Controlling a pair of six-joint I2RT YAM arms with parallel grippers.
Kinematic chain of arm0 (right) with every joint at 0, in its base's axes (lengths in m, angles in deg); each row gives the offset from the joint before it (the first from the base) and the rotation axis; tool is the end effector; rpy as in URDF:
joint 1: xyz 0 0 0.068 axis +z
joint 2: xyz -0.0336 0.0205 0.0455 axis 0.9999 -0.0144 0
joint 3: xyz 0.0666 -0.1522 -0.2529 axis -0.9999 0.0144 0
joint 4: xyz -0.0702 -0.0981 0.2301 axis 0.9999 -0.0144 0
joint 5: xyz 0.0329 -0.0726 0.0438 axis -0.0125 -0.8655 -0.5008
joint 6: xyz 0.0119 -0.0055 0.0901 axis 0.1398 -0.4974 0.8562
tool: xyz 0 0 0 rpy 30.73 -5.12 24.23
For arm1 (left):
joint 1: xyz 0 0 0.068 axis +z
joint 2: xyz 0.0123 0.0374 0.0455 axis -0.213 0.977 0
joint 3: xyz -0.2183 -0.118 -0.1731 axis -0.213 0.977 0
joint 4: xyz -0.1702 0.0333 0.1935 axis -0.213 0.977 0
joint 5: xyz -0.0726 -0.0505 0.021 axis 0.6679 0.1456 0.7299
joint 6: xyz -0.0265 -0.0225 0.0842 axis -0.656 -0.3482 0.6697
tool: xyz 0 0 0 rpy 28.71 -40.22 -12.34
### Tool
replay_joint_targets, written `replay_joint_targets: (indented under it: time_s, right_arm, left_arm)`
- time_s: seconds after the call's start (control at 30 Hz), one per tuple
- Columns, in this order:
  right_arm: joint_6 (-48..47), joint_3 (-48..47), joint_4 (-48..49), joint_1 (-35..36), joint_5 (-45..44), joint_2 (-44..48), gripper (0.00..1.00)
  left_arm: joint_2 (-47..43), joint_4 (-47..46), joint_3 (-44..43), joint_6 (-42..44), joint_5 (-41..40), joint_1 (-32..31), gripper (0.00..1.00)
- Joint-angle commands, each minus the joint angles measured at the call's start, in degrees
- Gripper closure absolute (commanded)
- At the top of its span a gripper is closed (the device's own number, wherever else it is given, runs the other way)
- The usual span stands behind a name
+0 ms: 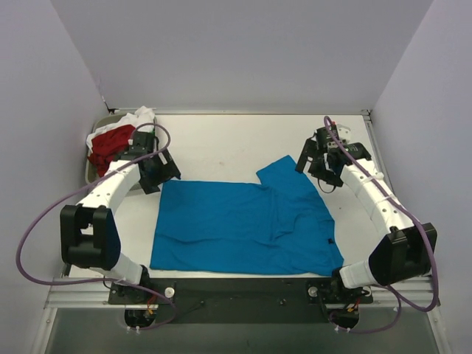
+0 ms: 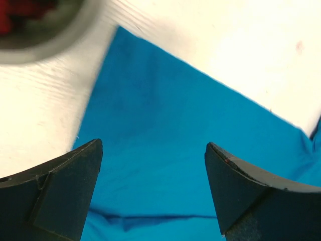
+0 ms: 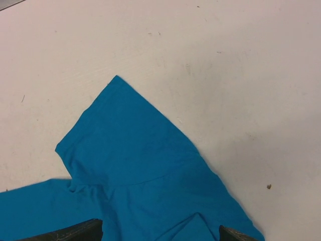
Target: Fold and stack the t-shirts
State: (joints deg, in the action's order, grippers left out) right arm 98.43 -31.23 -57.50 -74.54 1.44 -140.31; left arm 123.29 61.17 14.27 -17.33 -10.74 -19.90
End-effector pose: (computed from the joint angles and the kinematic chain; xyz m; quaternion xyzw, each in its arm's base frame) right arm 0.3231 0.0740 0.3107 0.1673 0.9122 0.0961 0.3614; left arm 0.3246 -0.0444 0.2353 -0.2386 0.9402 -0.0974 0.2229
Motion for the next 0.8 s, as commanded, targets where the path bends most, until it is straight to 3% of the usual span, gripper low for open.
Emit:
replay_joint_targets:
  time_s: [0.0,0.3,0.47,0.77]
  right_arm:
    - [-2.56,1.40,1.28,-0.39,1.73,2.61,0.00]
    - [-3.00,3.08,3.04,-0.31,3.22,3.84,0.00]
    - [-3.00,3.70,3.57,-0.39,3.58,4.02,0.00]
    - [-3.35,4.66,4.19,-0.22,4.28,4.37,0.01]
  left_arm:
    - [3.73,-7.00,-0.49,0.88,4.45,5.83,0.08]
    - [12.52,-7.09,-5.85,-0.53,2.35,5.67,0.16]
    - [16.22,-5.69,-8.40,-1.23,-3.10,3.03,0.22]
    - [19.83,-2.35,-10.24,-4.31,-12.33,0.13,0.24]
